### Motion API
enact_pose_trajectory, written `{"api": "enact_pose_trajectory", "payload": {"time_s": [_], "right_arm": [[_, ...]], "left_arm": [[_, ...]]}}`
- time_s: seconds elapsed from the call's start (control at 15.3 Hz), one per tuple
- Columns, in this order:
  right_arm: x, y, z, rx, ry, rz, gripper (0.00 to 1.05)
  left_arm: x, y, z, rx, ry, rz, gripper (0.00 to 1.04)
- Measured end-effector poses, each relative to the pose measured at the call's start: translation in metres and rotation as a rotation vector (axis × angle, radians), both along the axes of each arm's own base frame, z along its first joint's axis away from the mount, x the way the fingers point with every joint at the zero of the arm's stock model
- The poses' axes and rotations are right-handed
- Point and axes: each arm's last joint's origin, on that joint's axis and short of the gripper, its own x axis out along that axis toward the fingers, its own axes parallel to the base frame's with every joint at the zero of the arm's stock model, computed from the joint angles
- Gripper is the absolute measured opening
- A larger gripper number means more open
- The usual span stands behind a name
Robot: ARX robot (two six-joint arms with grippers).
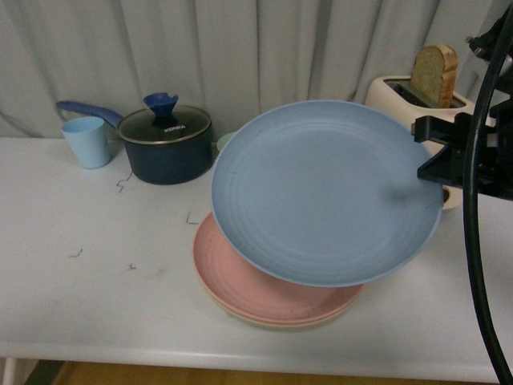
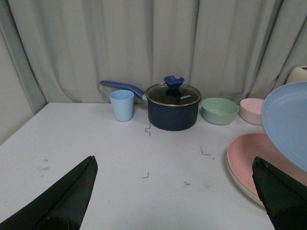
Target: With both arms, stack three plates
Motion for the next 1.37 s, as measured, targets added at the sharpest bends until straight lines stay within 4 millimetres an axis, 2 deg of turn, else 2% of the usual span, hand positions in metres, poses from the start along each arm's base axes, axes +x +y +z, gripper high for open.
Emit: {"api": "enact_pose_trajectory", "payload": {"time_s": [0.2,0.52,0.92,1.05,1.18,1.31,1.37], "right_arm": [[0.017,0.012,-0.023,0.035,0.050,-0.018,0.03],[0.030,0.037,-0.059,0.027,0.130,-0.011,0.03],[0.038,0.036,-0.081,0.019,0.188,-0.051,0.05],[0.039,0.035,-0.078,0.058,0.166,-0.053,0.28],[0.031,0.030,-0.071,0.075,0.143,-0.054,0.50],[0.014,0.017,-0.051,0.103,0.090,-0.056,0.72],[-0.003,0.009,-0.033,0.080,0.037,-0.069,0.84]], "left_arm": [[0.000,0.000,0.000,0.000,0.000,0.000,0.98],[0.000,0.000,0.000,0.000,0.000,0.000,0.98],[0.000,0.000,0.000,0.000,0.000,0.000,0.98],[0.000,0.000,0.000,0.000,0.000,0.000,0.98],[0.000,0.000,0.000,0.000,0.000,0.000,0.98],[0.000,0.000,0.000,0.000,0.000,0.000,0.98],[0.000,0.000,0.000,0.000,0.000,0.000,0.98]]}}
